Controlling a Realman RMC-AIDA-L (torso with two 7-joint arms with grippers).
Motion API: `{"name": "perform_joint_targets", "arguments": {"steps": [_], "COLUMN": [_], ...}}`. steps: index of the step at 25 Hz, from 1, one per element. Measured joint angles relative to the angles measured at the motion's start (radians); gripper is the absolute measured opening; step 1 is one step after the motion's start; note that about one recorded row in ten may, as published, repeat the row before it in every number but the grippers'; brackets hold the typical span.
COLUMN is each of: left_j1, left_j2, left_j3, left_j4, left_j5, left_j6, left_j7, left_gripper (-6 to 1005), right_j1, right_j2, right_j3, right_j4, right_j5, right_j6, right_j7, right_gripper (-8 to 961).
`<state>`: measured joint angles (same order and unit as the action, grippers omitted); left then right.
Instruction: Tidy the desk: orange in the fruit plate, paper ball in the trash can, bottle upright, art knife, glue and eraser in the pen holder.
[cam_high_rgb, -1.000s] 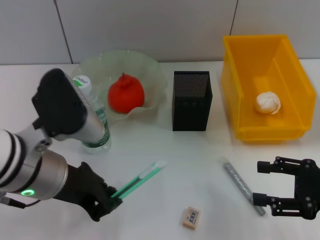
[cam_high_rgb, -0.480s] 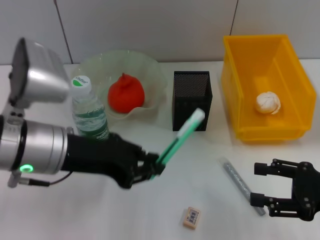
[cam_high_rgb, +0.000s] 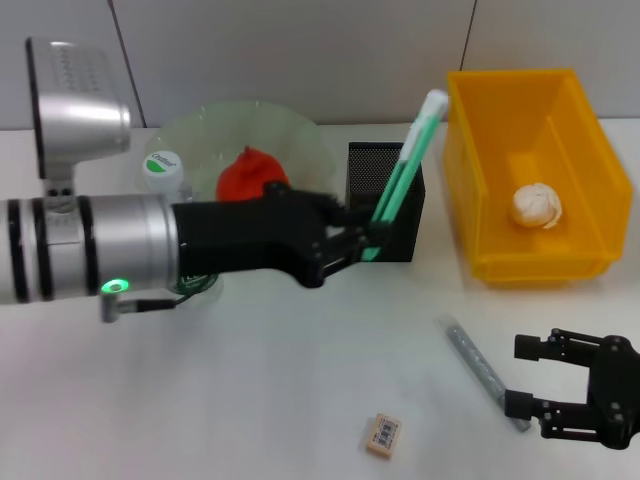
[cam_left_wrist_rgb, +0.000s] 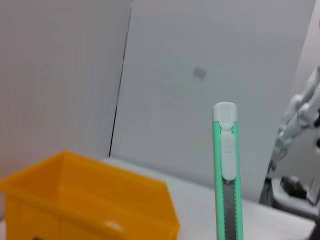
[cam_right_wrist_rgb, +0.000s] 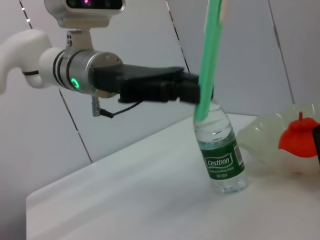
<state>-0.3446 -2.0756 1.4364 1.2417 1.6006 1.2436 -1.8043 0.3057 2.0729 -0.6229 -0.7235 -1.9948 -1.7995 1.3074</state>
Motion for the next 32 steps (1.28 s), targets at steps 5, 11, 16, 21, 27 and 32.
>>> {"name": "perform_joint_targets", "arguments": {"steps": [5,11,16,21,27,32], "left_j1": [-0.006,0.000,-0.011,-0.052,-0.095,-0.123], "left_j2": [-0.001,-0.002,-0.003,-0.004,-0.004,-0.005], "left_j3": [0.113,0.276,0.363,0.458,0.541,0.585], "left_j4": [-0.027,-0.071,-0.132,-0.182,-0.233,-0.300], "left_j5": [-0.093,-0.294,-0.496,-0.628,-0.856,-1.143], "left_j6": [-0.147,-0.427,-0.586,-0.717,-0.801,-0.803], "left_j7": [0.091,0.257,0.389,0.476,0.659,0.883], "left_gripper": [196,198,200,202,205,206], "right_j1": [0.001,0.013,0.015,0.021,0.024,0.026], "right_j2": [0.001,0.003,0.003,0.003,0.003,0.004], "right_j3": [0.000,-0.006,-0.011,-0.014,-0.016,-0.015], "right_j4": [0.019,0.040,0.041,0.049,0.050,0.051], "right_j5": [-0.001,-0.002,-0.003,-0.003,-0.002,-0.002], "right_j6": [0.006,0.019,0.020,0.031,0.034,0.034], "right_j7": [0.001,-0.006,-0.008,-0.009,-0.011,-0.012], "right_gripper": [776,776,776,776,776,776]}}
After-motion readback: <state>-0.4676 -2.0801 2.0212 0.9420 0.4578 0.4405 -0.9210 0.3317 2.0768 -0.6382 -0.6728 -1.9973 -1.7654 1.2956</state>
